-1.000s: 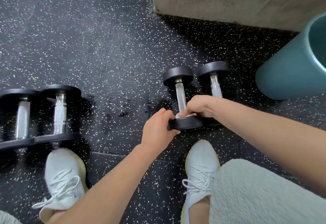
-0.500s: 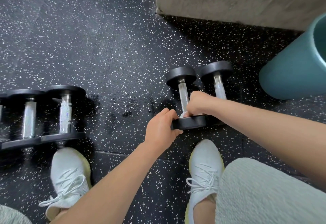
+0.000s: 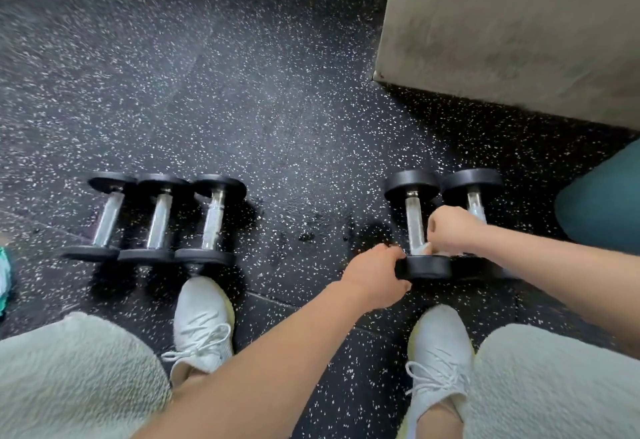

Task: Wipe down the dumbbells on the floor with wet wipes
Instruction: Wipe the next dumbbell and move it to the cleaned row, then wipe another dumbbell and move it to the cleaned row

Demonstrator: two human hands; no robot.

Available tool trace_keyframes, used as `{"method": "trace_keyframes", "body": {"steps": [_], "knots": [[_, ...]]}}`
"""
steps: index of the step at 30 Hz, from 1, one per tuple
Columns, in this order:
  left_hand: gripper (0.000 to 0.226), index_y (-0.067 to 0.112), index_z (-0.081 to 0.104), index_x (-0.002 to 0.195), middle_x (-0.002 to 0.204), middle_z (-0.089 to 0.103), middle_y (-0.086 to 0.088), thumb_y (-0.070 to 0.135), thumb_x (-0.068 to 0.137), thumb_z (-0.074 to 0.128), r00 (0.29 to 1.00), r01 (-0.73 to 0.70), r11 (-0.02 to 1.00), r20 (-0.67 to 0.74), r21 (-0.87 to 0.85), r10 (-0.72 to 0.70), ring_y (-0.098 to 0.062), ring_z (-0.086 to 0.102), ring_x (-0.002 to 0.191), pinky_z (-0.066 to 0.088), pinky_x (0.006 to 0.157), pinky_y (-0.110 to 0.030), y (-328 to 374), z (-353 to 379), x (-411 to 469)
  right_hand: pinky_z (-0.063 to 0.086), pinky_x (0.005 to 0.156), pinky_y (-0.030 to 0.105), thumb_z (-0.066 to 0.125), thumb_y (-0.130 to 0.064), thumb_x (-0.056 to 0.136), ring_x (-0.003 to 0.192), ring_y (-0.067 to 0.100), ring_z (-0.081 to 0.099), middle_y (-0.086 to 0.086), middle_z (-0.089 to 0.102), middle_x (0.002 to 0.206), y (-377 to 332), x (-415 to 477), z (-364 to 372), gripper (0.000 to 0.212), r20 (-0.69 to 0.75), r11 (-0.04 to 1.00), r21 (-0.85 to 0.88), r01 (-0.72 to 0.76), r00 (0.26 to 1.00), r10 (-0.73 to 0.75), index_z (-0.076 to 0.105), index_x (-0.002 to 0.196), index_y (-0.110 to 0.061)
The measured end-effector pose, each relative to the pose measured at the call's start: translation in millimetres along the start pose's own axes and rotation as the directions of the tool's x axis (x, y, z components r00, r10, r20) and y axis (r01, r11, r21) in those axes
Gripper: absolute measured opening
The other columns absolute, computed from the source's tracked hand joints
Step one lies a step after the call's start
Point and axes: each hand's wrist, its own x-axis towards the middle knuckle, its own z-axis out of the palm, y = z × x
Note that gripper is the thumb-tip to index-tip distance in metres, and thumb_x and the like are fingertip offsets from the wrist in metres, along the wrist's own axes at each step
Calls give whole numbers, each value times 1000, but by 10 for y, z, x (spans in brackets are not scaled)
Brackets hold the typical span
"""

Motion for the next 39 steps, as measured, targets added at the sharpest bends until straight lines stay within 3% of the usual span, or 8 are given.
{"method": "trace_keyframes", "body": {"steps": [4,9,13,20,24,30,33,39], "knots": [[64,29,43,157,150,52,-6,23,96,61,991,19,1000,133,24,-22,-31,55,133,48,108,-40,101,-129,-225,46,63,24,66,-27,89,90,24,71,7,76,94,-395,-423,-592,21,119,961,-231,154,984,-129,77,94,-10],[67,26,40,160,160,46,-7,13,95,49,964,83,996,253,16,-85,-31,47,144,42,117,-44,289,-251,-506,43,55,22,77,-32,84,71,7,63,-12,70,74,-835,-1090,-1339,9,50,931,-176,318,948,-314,73,80,-26],[66,34,45,156,163,43,-2,13,93,42,953,121,992,281,-28,-108,-30,50,141,45,115,-48,397,-242,-659,45,57,21,75,-32,85,73,11,65,-8,74,86,-1115,-1546,-1569,8,50,882,-273,384,921,-386,74,90,-25],[52,14,45,157,163,42,-7,9,106,45,960,-39,999,279,23,31,-27,39,149,32,120,-36,709,-392,-1135,47,68,22,63,-19,91,89,20,61,0,72,106,-1485,-2121,-1534,21,104,712,-573,407,897,-430,75,108,-17],[48,18,55,150,153,55,-6,28,103,59,985,-27,999,172,29,21,-29,50,139,42,114,-39,502,-734,-1533,52,79,28,65,-21,91,79,23,56,3,64,93,-1608,-2343,-1589,20,43,719,-606,341,916,-398,72,109,-18],[49,24,60,144,149,58,1,43,98,61,985,162,985,52,56,-165,-28,54,135,44,113,-45,-292,-1194,-2002,39,54,20,58,-21,88,80,23,59,3,73,97,-2086,-2492,-1651,24,80,618,-703,353,902,-424,74,104,-12],[32,17,70,119,129,69,-5,40,98,60,972,233,967,-33,101,-231,-30,63,115,52,99,-39,-691,-1285,-2074,50,66,26,65,-26,85,93,26,67,3,73,101,-2347,-2337,-1529,23,89,645,-638,421,872,-482,73,103,-14],[30,14,65,114,124,68,-10,32,93,55,841,495,865,-208,-77,-500,-33,65,113,53,92,-37,-1514,-1387,-1896,58,74,29,65,-25,88,93,19,67,0,74,108,-2584,-1582,-1174,20,145,734,-437,520,846,-513,75,105,-22]]}}
